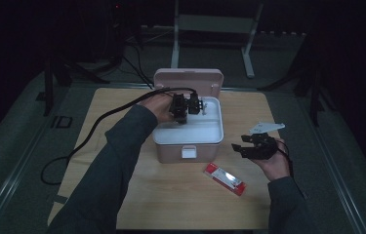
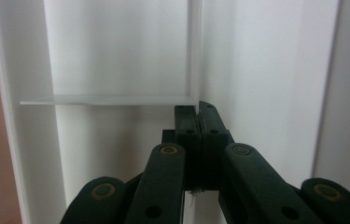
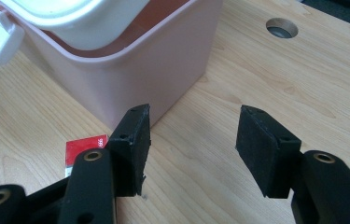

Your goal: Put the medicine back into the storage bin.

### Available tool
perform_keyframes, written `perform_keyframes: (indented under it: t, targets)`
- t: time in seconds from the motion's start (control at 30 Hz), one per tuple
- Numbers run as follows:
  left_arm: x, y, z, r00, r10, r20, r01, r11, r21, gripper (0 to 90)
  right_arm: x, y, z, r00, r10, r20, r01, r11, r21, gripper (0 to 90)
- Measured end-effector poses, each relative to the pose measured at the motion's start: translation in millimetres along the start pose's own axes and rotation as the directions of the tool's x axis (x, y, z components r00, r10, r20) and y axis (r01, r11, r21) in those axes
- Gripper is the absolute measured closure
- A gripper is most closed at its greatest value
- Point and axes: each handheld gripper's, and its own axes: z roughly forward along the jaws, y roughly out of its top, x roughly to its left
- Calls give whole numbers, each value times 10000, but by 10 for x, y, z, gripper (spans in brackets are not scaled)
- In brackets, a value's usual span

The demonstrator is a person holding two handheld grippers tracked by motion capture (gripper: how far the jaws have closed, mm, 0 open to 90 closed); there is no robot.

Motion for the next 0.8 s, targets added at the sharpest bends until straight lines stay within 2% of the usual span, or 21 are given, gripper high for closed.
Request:
perform_keyframes:
  t: [0.13, 0.7, 0.8]
  targets:
    - [-17, 21, -59, 9998, 191, -61, -191, 9998, 62, 889, -3, -1, -5, 10000, -8, 4, 9, 10000, -28, 442]
    - [-13, -98, -229, 9998, 135, -115, -136, 9999, -82, 889, -9, -3, -8, 10000, -22, 47, 21, 10000, 13, 443]
    - [-11, -134, -262, 9996, 146, -247, -146, 9999, -17, 889, -14, -3, -11, 10000, -20, 49, 20, 10000, 11, 443]
